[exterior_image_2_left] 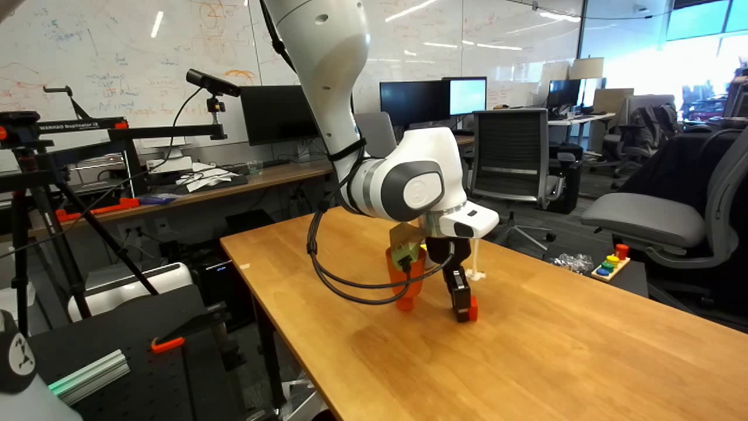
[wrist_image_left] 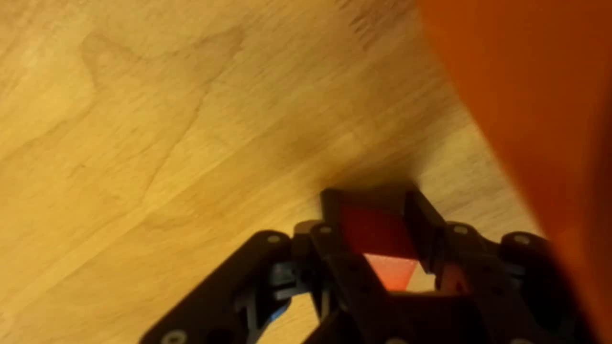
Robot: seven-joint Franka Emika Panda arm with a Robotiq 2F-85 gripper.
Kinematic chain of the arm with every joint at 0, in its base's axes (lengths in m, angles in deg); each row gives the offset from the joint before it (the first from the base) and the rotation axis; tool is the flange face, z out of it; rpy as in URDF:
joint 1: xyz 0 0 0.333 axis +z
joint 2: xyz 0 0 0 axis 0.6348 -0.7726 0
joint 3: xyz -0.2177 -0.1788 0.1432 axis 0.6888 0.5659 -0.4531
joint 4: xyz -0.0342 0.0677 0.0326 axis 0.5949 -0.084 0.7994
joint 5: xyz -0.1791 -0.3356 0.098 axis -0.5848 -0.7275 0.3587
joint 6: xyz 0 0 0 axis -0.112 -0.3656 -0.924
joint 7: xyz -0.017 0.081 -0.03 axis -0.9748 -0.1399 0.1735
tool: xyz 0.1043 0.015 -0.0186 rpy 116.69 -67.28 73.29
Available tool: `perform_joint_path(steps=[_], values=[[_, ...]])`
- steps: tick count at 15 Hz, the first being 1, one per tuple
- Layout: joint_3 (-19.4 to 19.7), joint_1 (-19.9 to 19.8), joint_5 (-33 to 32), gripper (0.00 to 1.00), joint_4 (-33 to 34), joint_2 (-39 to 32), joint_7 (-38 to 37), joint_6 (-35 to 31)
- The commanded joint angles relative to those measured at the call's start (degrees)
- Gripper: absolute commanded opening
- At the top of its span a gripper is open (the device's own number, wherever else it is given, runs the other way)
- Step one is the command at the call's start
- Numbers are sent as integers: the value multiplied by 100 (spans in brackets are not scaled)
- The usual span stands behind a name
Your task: Place the three blocks in the gray measuring cup
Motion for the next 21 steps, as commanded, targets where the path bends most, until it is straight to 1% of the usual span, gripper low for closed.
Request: perform_joint_path(steps=[1,7,14,18,21], values=[[105,163,57,14,20,10,114,-55],[334,498,-46,14,20,143,92,20],[921,1128,-283,14,-54,453,-16,27],[921,1216,-387,14,50,532,49,87],[759,1252,-511,14,257,517,153,245]])
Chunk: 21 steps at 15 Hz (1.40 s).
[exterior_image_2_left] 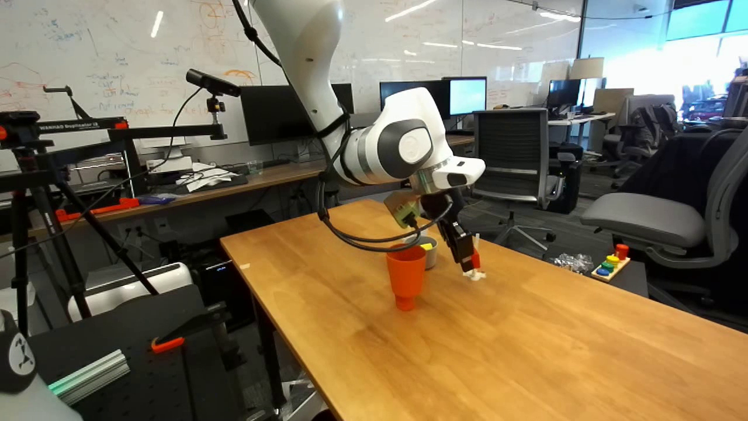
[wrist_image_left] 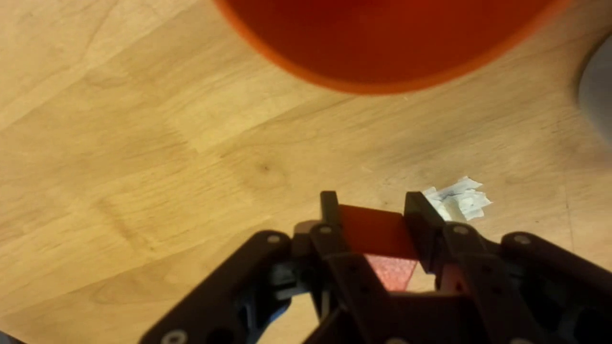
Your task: Place the three blocks in the gray measuring cup
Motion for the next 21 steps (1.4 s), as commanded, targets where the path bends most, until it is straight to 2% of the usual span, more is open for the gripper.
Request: perform_joint_path(steps=[1,6,9,15,21], values=[[-125,124,-197,14,234,84,162,285],[-232,455,-654,14,698,12,155,720],[-311,480,-879,14,967,-1,158,977],[-626,173,-1068,14,1421,-129,446,1373],[-783,169,-1265,14,1887,-511,525,1828]])
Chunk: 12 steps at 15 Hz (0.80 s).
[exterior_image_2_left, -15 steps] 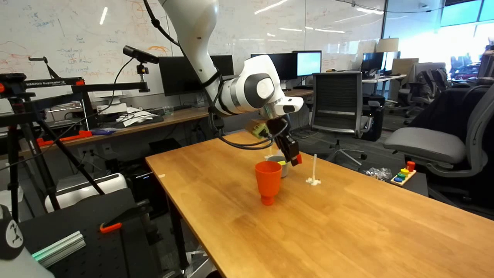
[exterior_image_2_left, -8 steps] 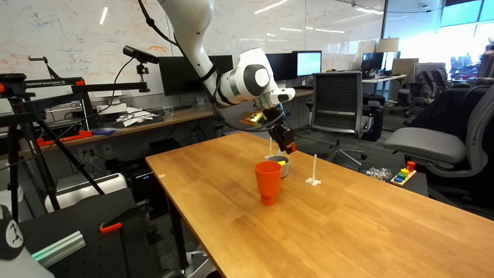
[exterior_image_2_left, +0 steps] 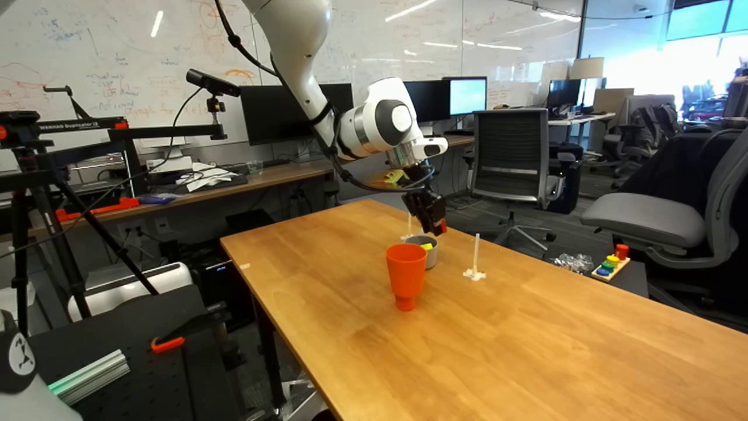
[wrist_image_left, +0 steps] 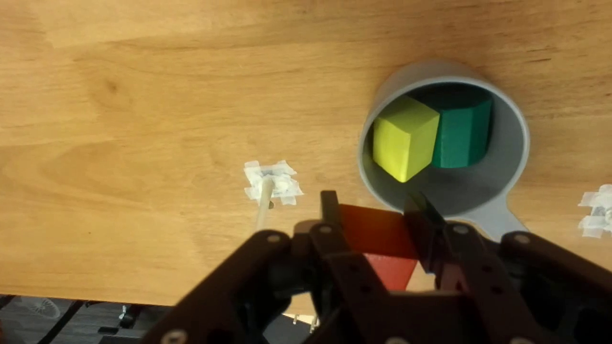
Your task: Place the three blocks in the gray measuring cup
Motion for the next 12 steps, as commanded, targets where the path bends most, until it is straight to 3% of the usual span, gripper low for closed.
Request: perform_joint_path(steps=[1,4,5,6,10,12], values=[[-179,-70,-189,14,485,-293,58,368],[-259,-33,-214,14,713,-465,67,570],[-289,-25,-220,64,779,-500,55,649],[-300,-4,-259,64,828,-535,49,690],[-275,118,-453,94,912,-567,-16,767],[-235,216,-609,100,868,-511,-33,791]])
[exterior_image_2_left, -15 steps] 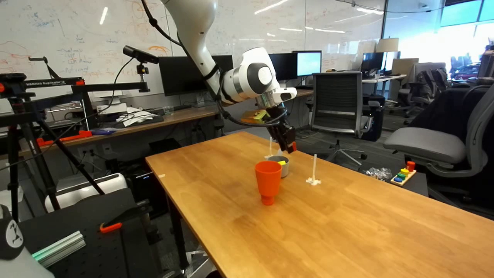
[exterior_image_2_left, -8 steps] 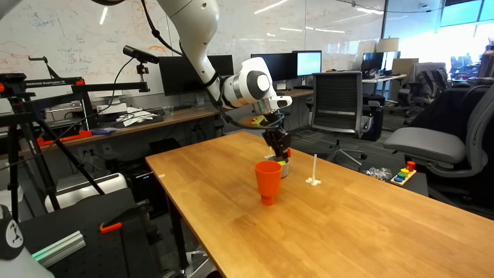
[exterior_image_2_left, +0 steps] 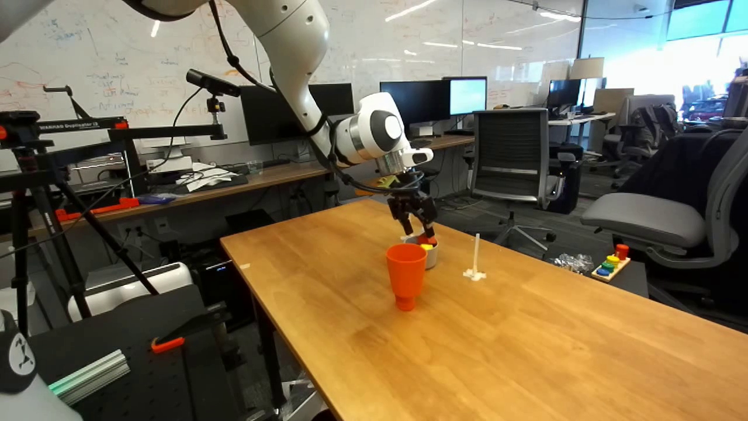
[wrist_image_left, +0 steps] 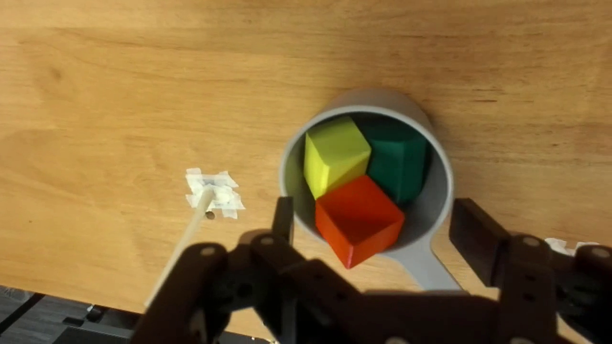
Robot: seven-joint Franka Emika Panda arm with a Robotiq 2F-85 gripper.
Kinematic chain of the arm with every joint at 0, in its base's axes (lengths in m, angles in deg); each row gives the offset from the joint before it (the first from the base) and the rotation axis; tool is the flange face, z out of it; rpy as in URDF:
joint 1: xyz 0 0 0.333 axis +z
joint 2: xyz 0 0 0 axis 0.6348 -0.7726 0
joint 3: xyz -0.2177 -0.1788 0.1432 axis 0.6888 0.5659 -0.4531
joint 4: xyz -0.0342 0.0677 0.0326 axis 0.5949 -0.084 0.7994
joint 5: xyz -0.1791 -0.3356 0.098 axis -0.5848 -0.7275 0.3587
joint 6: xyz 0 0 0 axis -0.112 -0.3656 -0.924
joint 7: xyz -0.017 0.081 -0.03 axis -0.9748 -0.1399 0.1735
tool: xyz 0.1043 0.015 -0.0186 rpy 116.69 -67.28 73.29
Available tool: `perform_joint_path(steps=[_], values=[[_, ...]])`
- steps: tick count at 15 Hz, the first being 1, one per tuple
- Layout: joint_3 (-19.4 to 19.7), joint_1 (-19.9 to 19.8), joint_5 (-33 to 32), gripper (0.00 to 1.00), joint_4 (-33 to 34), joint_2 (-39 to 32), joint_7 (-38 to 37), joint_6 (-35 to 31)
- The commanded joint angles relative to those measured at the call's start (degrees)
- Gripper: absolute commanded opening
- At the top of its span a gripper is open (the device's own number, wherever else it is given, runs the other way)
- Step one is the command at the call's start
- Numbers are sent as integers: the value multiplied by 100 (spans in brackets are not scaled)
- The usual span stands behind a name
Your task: Place the three blocks in the gray measuring cup
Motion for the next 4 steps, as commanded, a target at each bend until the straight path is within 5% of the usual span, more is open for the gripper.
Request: perform_joint_path(steps=[1,4], values=[[51,155,-361,100,137,25,-94,225],[-59,52,-374,100,50,14,-105,113]])
